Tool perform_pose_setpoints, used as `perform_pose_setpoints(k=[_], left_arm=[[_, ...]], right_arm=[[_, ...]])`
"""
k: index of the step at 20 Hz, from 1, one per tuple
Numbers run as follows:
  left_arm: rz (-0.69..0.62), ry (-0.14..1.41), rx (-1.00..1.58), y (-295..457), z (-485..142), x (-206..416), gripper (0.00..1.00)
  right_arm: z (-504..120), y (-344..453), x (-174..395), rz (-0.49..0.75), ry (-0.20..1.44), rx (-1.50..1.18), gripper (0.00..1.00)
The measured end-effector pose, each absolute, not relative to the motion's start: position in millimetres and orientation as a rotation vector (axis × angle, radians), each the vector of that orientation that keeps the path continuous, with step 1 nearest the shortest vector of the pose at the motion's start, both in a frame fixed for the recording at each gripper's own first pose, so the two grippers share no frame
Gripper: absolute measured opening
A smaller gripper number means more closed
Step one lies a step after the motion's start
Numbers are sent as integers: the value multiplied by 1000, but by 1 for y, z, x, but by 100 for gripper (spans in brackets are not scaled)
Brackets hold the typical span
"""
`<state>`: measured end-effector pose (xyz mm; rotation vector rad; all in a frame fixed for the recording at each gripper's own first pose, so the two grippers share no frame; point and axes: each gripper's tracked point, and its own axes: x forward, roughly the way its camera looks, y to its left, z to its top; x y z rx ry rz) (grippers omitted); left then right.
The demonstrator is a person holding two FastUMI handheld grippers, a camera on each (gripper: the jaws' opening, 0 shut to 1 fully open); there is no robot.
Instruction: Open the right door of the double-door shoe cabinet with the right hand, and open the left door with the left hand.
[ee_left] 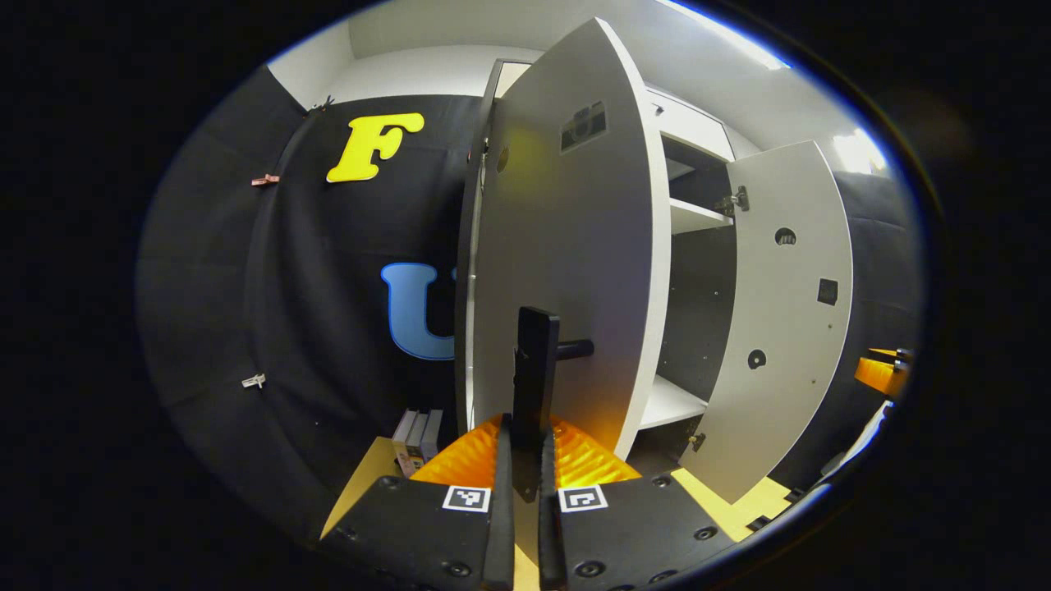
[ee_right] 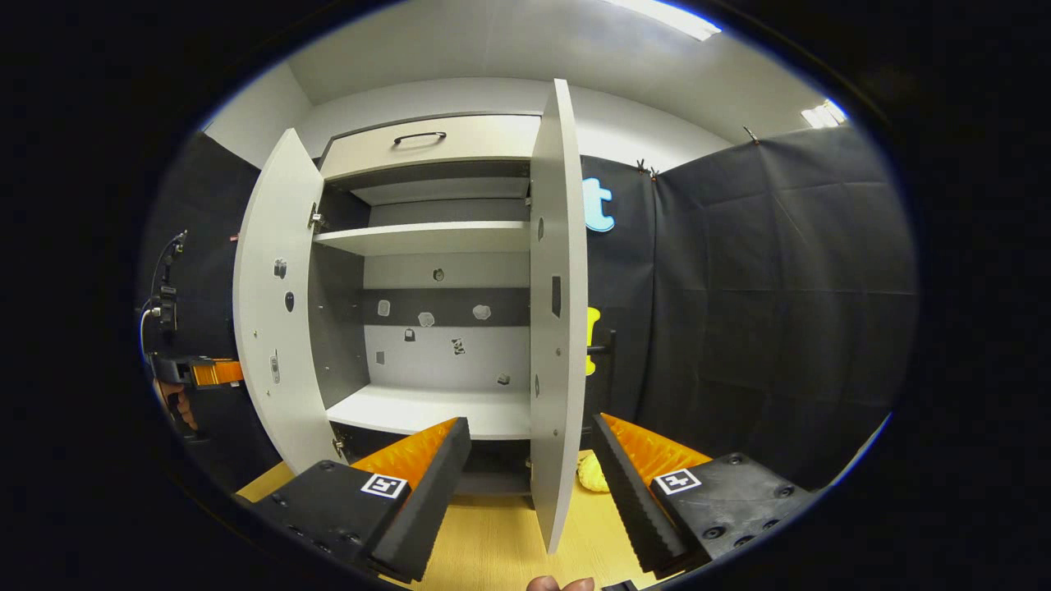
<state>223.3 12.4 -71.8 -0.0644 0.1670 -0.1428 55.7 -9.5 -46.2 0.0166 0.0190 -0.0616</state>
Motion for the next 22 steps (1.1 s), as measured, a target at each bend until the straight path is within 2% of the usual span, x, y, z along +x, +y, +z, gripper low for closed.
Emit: perform_pose_setpoints(k=[6,9,10,11,12,13,14,17,18,22], left_arm=[[-116,160,-99,45,-74,224,16],[-35,173,-42,81,-83,227,15],[-25,177,-29,91,-84,224,9],[-63,177,-51,85,-81,219,9],[-84,174,-71,78,-79,219,5],[-80,164,-71,78,-77,219,11],[-74,158,-61,82,-78,219,7],[-75,152,-59,79,-74,215,5],[-72,147,-56,80,-72,214,10],[-58,136,-44,79,-65,197,10]], right_arm=[[-48,2,50,-51,20,3,93],[-46,4,51,-52,14,6,93],[-44,4,50,-54,12,10,93],[-43,3,50,-55,8,14,93],[-42,3,48,-56,4,16,93],[-41,4,49,-57,1,15,93],[-41,5,48,-59,1,14,93],[-41,5,47,-56,6,26,93],[-44,6,46,-56,12,30,93],[-48,6,46,-56,27,70,93]])
